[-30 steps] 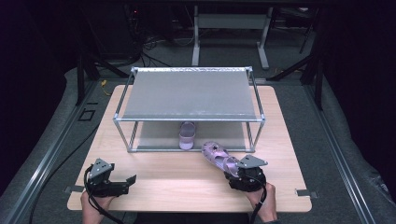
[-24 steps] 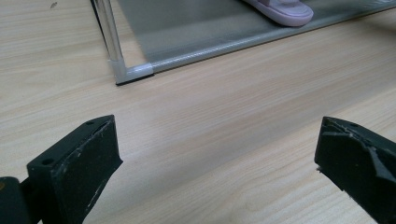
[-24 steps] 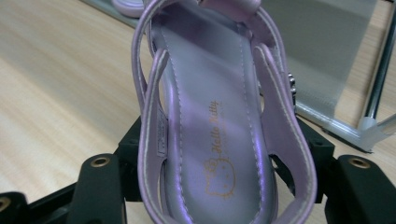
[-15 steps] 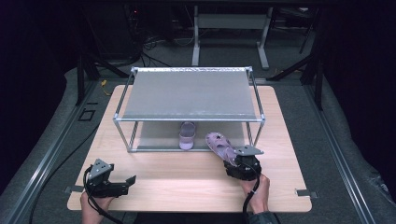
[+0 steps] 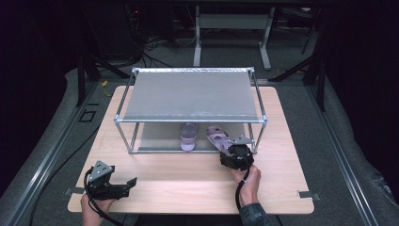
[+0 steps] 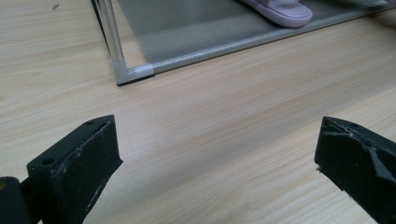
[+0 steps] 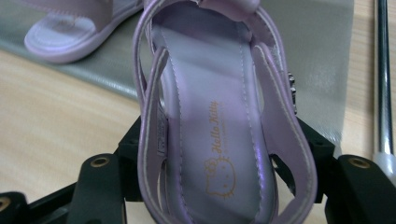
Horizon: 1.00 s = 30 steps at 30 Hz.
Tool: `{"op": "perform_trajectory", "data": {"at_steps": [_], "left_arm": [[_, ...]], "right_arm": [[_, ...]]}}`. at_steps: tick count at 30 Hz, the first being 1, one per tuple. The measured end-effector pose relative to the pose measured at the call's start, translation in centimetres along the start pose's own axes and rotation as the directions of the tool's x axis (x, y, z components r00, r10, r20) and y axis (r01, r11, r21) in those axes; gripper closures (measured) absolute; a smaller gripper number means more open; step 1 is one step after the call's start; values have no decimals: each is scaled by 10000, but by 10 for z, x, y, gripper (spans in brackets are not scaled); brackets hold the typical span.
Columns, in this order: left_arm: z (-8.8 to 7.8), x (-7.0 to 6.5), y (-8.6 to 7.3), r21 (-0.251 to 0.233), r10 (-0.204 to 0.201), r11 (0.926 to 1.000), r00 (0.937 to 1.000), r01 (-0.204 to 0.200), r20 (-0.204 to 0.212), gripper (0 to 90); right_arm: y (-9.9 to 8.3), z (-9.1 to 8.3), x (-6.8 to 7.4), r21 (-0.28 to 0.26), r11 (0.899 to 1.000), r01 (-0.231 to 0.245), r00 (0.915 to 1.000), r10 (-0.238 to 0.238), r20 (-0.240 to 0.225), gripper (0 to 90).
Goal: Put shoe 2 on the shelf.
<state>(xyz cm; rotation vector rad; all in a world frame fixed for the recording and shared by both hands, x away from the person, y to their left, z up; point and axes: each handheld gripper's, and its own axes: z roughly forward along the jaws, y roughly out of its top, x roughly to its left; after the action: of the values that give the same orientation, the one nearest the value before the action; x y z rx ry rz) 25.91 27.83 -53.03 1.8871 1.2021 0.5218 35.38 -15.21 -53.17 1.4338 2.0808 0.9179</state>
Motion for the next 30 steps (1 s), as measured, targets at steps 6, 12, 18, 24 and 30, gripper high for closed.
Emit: {"op": "perform_trajectory", "data": {"at_steps": [6,12,18,24,30], "left_arm": [[-1,2,-2,-35,-62,10000,10000,62,-5,0],[-2,3,-4,-96,-86,9999,10000,87,15,0],[-4,5,-6,-127,-138,9998,9999,138,13,0],[-5,3,-5,-151,-104,9998,9999,105,37,0],[-5,3,-5,-152,-100,9998,9999,101,18,0]], "right_arm": [[13,16,11,135,9998,-175,9996,172,226,371],[23,31,17,249,9995,-217,9990,207,391,371],[28,45,21,412,9988,-253,9980,229,593,370],[33,54,22,292,9993,-244,9979,226,608,370],[36,56,22,74,9996,-275,9967,268,770,370]]}}
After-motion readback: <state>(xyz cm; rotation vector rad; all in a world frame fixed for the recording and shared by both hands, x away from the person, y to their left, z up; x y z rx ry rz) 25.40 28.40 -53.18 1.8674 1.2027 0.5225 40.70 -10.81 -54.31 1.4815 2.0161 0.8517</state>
